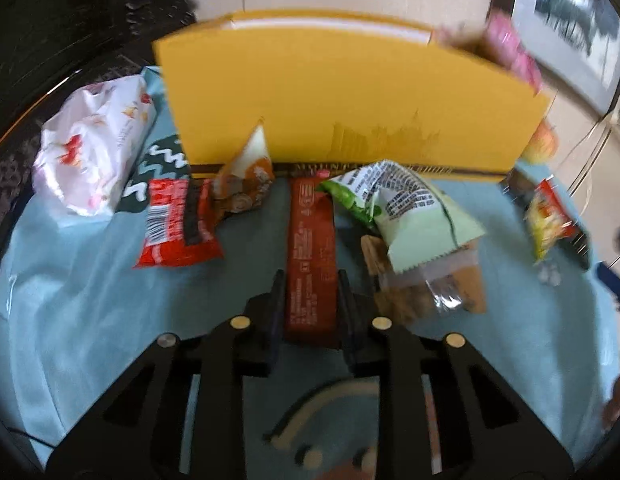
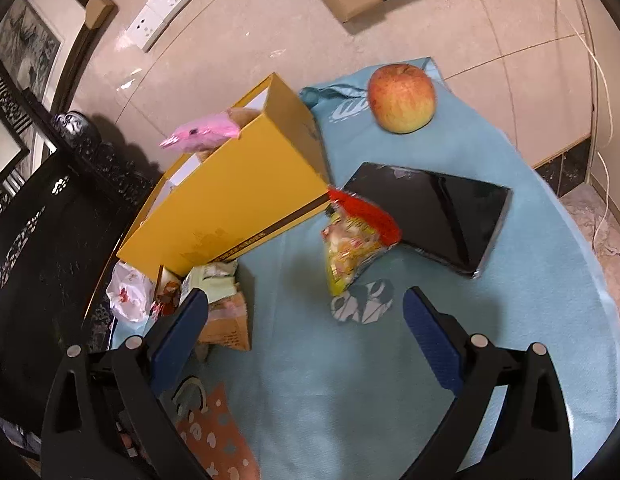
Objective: Organize snacks
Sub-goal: 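Grasp the red chocolate bar with left tool while right grasps the green seed bag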
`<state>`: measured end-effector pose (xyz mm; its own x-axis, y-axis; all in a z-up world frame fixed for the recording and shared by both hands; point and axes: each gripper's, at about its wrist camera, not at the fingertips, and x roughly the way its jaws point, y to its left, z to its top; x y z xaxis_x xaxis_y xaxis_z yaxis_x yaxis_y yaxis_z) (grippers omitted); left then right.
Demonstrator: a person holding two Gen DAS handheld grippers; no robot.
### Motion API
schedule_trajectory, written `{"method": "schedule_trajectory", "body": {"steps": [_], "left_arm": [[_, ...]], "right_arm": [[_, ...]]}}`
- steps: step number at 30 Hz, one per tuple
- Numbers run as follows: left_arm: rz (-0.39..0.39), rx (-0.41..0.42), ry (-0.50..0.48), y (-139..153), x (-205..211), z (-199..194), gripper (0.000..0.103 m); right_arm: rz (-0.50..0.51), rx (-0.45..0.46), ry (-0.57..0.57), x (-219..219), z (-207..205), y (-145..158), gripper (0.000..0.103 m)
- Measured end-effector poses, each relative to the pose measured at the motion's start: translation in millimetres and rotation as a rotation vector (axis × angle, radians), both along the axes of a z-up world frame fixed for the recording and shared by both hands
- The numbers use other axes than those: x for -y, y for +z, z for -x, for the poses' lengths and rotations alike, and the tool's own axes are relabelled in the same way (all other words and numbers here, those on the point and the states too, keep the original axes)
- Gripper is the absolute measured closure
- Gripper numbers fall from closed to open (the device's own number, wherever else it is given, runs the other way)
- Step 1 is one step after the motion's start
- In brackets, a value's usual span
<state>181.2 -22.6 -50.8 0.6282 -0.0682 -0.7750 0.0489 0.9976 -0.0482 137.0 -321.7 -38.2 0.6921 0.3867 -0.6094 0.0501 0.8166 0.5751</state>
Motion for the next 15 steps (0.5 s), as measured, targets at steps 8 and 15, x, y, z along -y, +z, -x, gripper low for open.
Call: {"method": "schedule_trajectory", "body": {"steps": [8,15], "left_arm": [[0.144,0.083,0.046,19.3,-37.7,20.1,0.079],[0.228,0.050,0.069,14.3,-57.4,19.5,0.079]], "right_arm": [[0.086,-0.002,0.228,-75.8,-12.9,11.0,0.005],[0.278,-0.075,0.333,-159.7,-83.1,11.9,0.005]]}}
